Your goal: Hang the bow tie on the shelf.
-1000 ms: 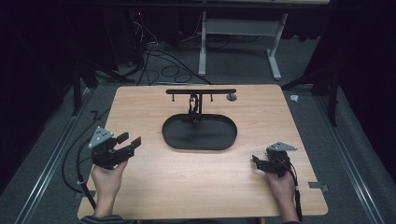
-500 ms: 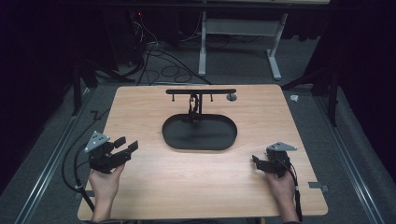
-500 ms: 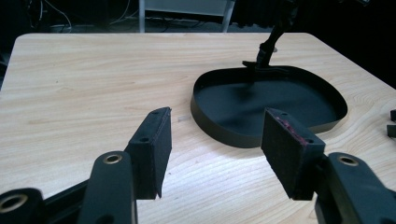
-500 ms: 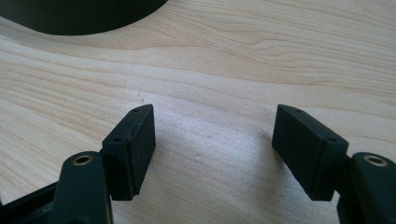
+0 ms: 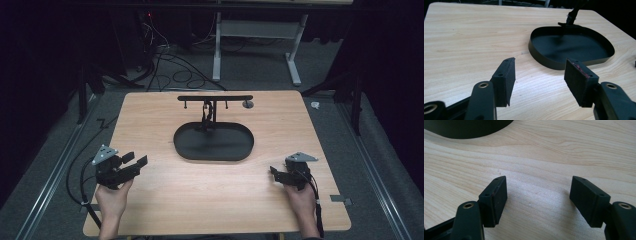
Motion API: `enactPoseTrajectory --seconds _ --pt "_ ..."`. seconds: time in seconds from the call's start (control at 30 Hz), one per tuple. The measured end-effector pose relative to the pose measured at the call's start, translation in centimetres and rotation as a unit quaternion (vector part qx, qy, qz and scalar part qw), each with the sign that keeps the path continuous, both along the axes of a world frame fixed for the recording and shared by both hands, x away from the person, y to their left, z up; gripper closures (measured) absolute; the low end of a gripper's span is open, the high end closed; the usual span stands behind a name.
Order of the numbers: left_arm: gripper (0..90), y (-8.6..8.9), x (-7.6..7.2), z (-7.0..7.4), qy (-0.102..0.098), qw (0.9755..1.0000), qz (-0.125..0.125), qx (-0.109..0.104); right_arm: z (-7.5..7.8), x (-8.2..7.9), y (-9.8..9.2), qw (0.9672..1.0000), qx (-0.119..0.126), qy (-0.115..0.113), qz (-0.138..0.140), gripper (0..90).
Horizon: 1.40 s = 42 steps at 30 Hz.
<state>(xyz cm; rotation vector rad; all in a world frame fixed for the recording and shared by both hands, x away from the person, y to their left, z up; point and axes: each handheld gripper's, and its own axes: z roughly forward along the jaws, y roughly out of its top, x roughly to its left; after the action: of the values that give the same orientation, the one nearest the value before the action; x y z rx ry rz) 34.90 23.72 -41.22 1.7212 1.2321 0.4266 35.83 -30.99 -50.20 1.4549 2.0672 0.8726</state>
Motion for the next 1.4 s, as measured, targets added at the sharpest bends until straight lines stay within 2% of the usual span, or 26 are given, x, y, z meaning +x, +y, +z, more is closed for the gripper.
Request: enactPoseTrajectory --seconds 0.17,0.3,0.7,0.97,1.3,1.4 --pt "42.6 0.0 0.1 -0.5 0.007 1.0000 0.000 0.001 0.0 0.0 0.0 1.0000 0.000 0.000 0.000 31.4" --pt "42.6 0.0 0.2 -1.1 0.019 0.9998 -0.003 0.008 0.0 0.0 0.0 1.0000 0.000 0.000 0.000 31.5" --pt "42.6 0.3 0.1 -1.8 0.027 0.9996 0.004 0.004 0.0 0.0 0.0 1.0000 0.001 0.000 0.000 31.5" --pt "42.6 0.0 0.3 -2.8 0.042 0.9991 0.004 -0.007 0.0 0.0 0.0 1.0000 0.001 0.000 0.000 31.3" --pt "42.6 -0.3 0.6 -4.2 0.056 0.9984 0.011 -0.001 0.0 0.0 0.0 1.0000 0.001 0.000 0.000 31.4" --pt "42.6 -0.6 0.8 -4.7 0.062 0.9980 0.012 0.007 0.0 0.0 0.0 1.0000 0.001 0.000 0.000 31.3"
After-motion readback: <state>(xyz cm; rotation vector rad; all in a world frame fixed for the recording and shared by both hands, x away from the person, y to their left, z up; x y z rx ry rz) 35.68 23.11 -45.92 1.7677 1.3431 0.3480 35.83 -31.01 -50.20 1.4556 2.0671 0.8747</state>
